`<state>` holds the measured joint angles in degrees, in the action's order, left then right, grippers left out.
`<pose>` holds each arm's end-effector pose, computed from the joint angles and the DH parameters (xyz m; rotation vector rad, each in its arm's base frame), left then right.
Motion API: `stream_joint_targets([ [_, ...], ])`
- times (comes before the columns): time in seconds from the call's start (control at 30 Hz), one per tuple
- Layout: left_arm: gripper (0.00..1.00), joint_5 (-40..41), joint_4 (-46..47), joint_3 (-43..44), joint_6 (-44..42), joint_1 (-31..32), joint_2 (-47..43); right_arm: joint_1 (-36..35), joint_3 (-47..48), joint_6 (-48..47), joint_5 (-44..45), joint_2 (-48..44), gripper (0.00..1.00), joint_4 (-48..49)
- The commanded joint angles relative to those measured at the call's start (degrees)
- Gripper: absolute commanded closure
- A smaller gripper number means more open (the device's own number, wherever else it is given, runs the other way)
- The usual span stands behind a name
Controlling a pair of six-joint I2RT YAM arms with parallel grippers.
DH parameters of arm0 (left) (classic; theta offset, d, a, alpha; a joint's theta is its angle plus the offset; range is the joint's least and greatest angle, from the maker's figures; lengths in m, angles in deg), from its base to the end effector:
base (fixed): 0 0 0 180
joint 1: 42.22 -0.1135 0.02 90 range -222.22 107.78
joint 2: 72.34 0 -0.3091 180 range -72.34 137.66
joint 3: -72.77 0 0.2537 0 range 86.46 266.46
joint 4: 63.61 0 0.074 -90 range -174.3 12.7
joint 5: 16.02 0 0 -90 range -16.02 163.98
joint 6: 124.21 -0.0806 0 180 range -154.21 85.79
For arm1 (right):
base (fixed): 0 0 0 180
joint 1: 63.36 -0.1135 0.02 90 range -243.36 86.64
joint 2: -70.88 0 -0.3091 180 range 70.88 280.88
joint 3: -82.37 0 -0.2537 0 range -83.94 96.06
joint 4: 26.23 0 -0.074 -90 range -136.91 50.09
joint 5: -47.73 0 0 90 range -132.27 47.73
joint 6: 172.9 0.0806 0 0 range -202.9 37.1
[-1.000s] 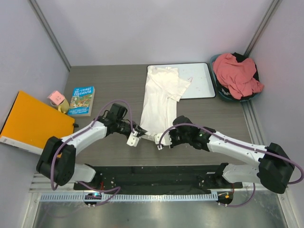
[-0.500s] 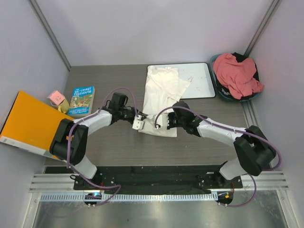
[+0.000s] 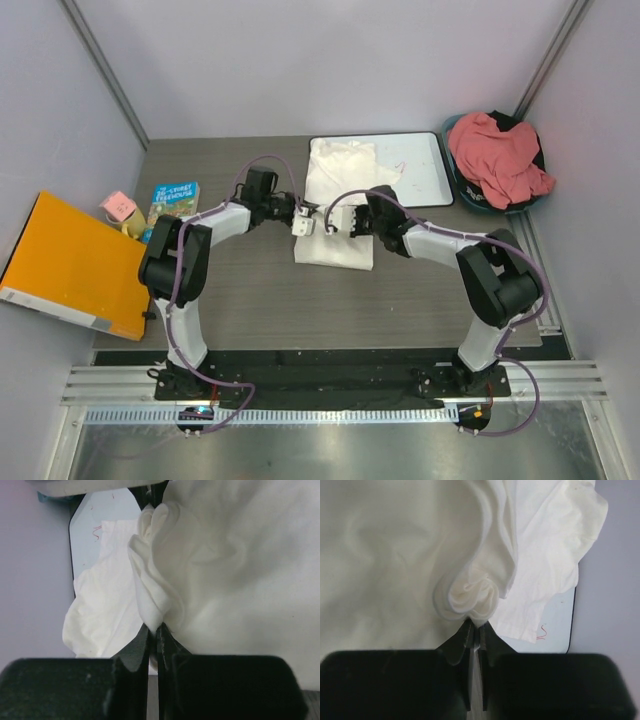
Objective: Fold and stack the t-shirts
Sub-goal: Fold the folded rectangular tshirt in 1/3 of the way, then grab one side of the 2/3 rectangular tshirt with both arms
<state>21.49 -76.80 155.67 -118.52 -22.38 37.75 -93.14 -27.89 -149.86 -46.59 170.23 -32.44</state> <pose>0.3974 -0.2114 0.2081 1.8035 0.8443 -0.3310 0.3580 0.2119 0.2028 -1.6784 1.4348 -0.2811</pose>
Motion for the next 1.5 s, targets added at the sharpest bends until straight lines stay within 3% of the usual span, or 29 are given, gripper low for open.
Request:
stream_joint_targets([
  [0.0, 0.71, 0.02, 11.79, 2.51, 4.41, -0.41, 3.81, 1.04, 4.85, -0.54, 2.72, 4.17, 0.67, 8.69],
  [0.03, 0.56, 0.45, 14.07, 1.81, 5.64, -0.5, 4.17, 1.21, 5.64, -0.28, 6.13, 5.84, 0.55, 9.66],
  [0.07, 0.26, 1.76, 19.93, 1.11, 8.78, -0.59, 4.44, 1.74, 5.82, 0.42, 7.29, 6.2, 0.4, 11.41],
  [0.1, 0.15, 2.39, 23.03, 0.32, 10.38, -0.67, 4.53, 1.92, 5.74, 0.86, 8.09, 6.29, 0.37, 12.48],
  [0.27, 0.03, 8.45, 44.29, -7.24, 18.21, -1.55, 2.6, 2.18, 0.82, 3.5, 11.87, -0.44, 0.34, 18.1],
  [0.4, 0.02, 9.52, 45.92, -10.23, 22.69, -2.69, -3.19, 2.09, -1.56, 4.2, 12.67, -7.05, 0.34, 14.35],
  [0.5, 0.04, 3.92, 38.21, -14.87, 19.83, -2.87, -10.31, 2.27, -2.52, 3.77, 5.13, -13.99, 0.34, -0.22],
  [0.57, 0.06, -0.31, 26.54, -16.56, 15.61, -2.79, -16.18, 2.18, -2.7, -0.18, -6.09, -17.07, 0.36, -15.72],
  [0.6, 0.07, -4.68, 21.01, -17.52, 12.45, -2.7, -18.22, 2.01, -4.44, -0.97, -9.01, -19.78, 0.36, -18.68],
  [0.63, 0.07, -5.95, 7.99, -17.62, 3.54, -2.35, -19.63, 0.96, -5.59, -5.77, -10.7, -20.85, 0.36, -22.46],
  [0.73, 0.1, -7.1, -10.02, -19.72, -11.69, -0.42, -22.54, -1.94, -10.6, -6.78, -10.89, -22.36, 0.34, -25.04],
  [0.9, 0.09, -4.12, -11.39, -24.73, -16.67, 2.4, -21.06, -3.88, -10.44, -3.18, -11.94, -18.94, 0.33, -25.04],
  [1.2, 0.11, 0.1, -11.66, -22.19, -19.66, 4.95, -13.76, -6.43, -13.33, 1.13, -8.08, -14.36, 0.31, -13.1],
  [1.47, 0.12, 4.5, -1.91, -22.1, -14.04, 5.13, -10.16, -6.43, -16.15, 1.66, -7.11, -13.31, 0.31, -8.34],
])
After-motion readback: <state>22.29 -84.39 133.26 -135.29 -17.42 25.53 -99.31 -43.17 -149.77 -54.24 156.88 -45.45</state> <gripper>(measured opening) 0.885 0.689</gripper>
